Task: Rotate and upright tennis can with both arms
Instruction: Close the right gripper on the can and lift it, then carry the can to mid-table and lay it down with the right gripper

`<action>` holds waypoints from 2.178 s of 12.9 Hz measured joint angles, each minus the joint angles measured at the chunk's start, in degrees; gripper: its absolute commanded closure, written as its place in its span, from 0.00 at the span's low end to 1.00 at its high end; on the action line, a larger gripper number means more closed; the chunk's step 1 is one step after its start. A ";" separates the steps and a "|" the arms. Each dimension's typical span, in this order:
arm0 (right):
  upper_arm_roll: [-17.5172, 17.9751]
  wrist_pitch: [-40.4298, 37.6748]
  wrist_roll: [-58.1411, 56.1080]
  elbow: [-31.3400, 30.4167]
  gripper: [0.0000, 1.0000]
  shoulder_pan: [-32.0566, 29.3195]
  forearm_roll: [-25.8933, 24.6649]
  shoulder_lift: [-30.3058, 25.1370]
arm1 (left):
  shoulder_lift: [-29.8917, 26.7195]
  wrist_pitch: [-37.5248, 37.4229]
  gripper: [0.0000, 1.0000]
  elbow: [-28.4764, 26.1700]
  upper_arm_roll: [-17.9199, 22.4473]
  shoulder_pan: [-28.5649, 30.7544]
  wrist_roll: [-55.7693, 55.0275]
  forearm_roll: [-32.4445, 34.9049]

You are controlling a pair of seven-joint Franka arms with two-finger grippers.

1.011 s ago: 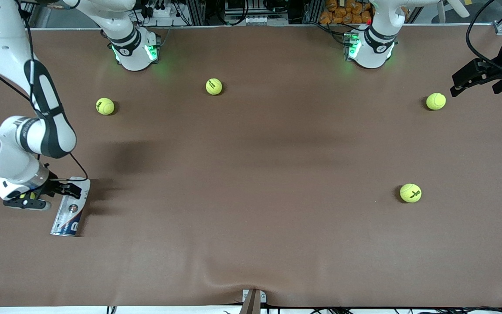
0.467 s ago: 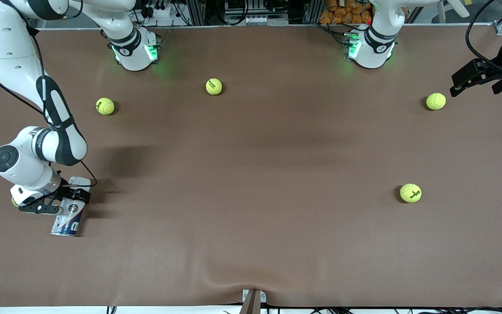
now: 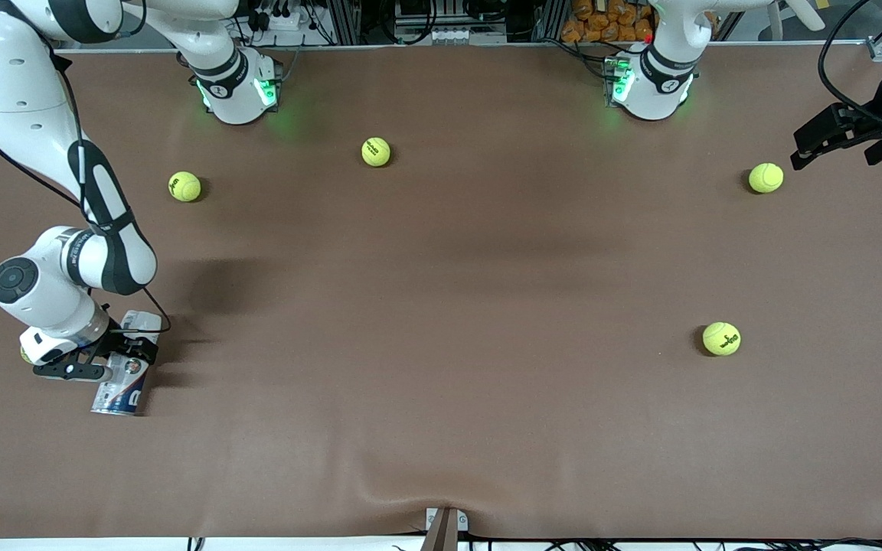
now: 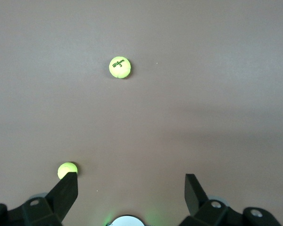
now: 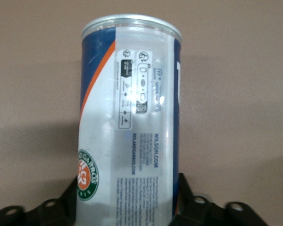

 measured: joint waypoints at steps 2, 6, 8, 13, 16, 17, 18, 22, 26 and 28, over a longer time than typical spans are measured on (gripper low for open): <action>0.04 0.22 -3.41 1.69 0.54 0.07 -0.09 -0.15 | 0.00 0.00 0.00 0.00 0.00 0.00 0.00 0.00; 1.19 0.07 -10.51 5.59 0.51 1.13 -0.10 -1.34 | 0.00 0.00 0.00 0.00 0.00 0.00 0.00 0.00; 3.69 0.06 -12.12 5.84 0.51 2.42 -0.21 -2.34 | 0.08 0.00 0.00 -0.01 0.01 0.03 0.00 0.00; 17.02 -0.48 -30.66 5.92 0.47 3.45 -0.53 -3.82 | 0.36 0.00 0.00 -0.01 0.05 0.13 0.00 0.00; 20.82 -1.89 -42.32 5.35 0.47 8.59 -0.70 -3.21 | 0.39 0.00 0.00 -0.01 0.05 0.14 0.00 0.00; 20.96 -2.10 -45.79 5.21 0.45 11.02 -0.73 -2.46 | 0.41 0.00 0.00 -0.01 0.05 0.14 0.00 0.00; 21.03 -2.16 -49.36 5.13 0.41 13.25 -0.77 -1.52 | 0.43 0.00 0.00 -0.01 0.06 0.14 0.00 0.00; 21.13 -2.26 -55.43 5.12 0.41 22.27 -1.00 1.16 | 0.66 0.00 0.00 -0.16 -0.03 0.06 0.00 0.00; 20.80 -1.85 -56.06 6.22 0.00 25.93 -1.15 3.09 | 2.83 -0.02 0.00 -0.65 -0.64 -0.17 0.00 -1.13; 20.46 -1.79 -56.24 6.70 0.00 25.89 -1.96 3.77 | 6.18 0.08 0.00 -1.08 -1.15 -0.25 0.00 -6.90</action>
